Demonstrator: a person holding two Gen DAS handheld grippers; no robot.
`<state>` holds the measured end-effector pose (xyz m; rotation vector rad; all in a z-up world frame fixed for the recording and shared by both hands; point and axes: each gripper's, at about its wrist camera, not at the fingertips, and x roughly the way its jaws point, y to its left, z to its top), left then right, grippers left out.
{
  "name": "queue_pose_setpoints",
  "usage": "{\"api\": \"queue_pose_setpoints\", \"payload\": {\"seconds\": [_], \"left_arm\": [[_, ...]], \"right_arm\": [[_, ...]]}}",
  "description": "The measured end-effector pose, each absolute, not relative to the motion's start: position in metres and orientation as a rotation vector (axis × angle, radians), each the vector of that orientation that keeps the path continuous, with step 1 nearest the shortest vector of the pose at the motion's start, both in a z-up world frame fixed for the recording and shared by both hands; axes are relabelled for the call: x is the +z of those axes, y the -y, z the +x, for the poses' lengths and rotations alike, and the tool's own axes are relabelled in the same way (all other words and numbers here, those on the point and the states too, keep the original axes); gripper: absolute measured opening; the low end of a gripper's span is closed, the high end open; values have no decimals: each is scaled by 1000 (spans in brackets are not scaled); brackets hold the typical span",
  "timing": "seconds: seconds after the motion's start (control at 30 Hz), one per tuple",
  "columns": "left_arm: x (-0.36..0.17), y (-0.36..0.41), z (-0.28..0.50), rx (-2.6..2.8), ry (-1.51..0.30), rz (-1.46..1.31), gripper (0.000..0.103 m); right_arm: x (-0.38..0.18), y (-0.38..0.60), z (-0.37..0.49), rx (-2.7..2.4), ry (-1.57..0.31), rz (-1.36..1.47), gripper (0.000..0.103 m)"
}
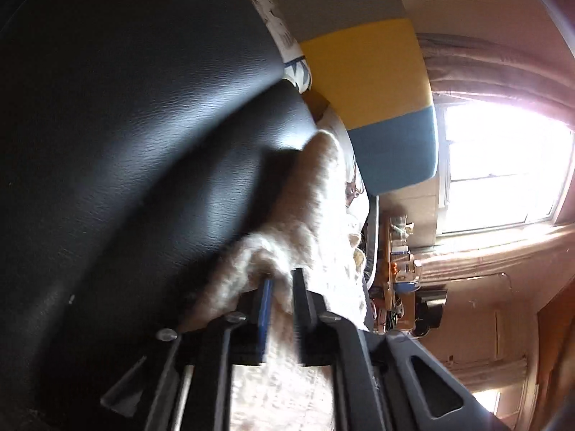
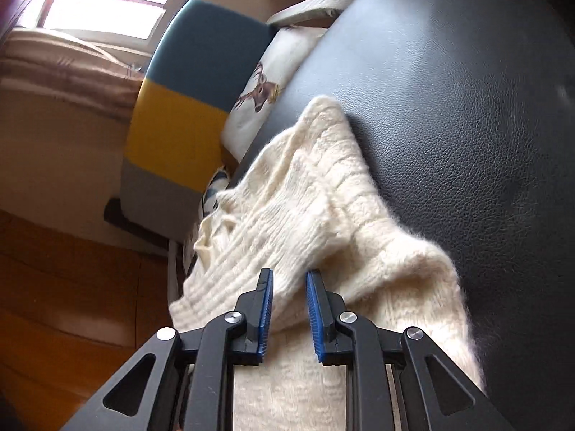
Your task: Fold clothes
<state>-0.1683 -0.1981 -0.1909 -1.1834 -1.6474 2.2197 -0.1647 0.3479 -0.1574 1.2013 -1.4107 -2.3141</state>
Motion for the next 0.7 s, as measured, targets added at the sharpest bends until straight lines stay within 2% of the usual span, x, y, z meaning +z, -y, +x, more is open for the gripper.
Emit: {"api": "queue_pose_setpoints", "payload": {"seconds": [0.17, 0.2, 0.3, 0.4, 0.5, 0.6, 0.67, 0.7], "left_arm": [[-190, 187, -184, 2220, 1625, -1255, 20], [-189, 186, -185, 2266, 1601, -1261, 7], [-179, 189, -177, 2376, 1538, -1182, 5], [-178, 195, -170, 2430, 1478, -1178, 4], [-188, 199, -169, 2417, 1461, -1220, 4], [-190, 200, -165, 2378, 1445, -1244, 6], [-185, 203, -159, 2387, 1414, -1257, 7], [-179, 204, -154, 2401, 1401, -1246, 7]], "right_arm": [[-160, -338, -181, -2365, 1404, 1193, 26], [-159, -334, -184, -2391, 1378, 1196, 26], [-131, -316, -196, -2532, 1087, 1189, 14], [-101, -296, -198, -2679, 783, 1108, 12], [-122, -296, -205, -2699, 677, 1274, 12], [-132, -309, -199, -2695, 760, 1290, 11], [-139, -317, -195, -2691, 815, 1301, 18], [-136, -319, -195, -2687, 833, 1300, 26]]}}
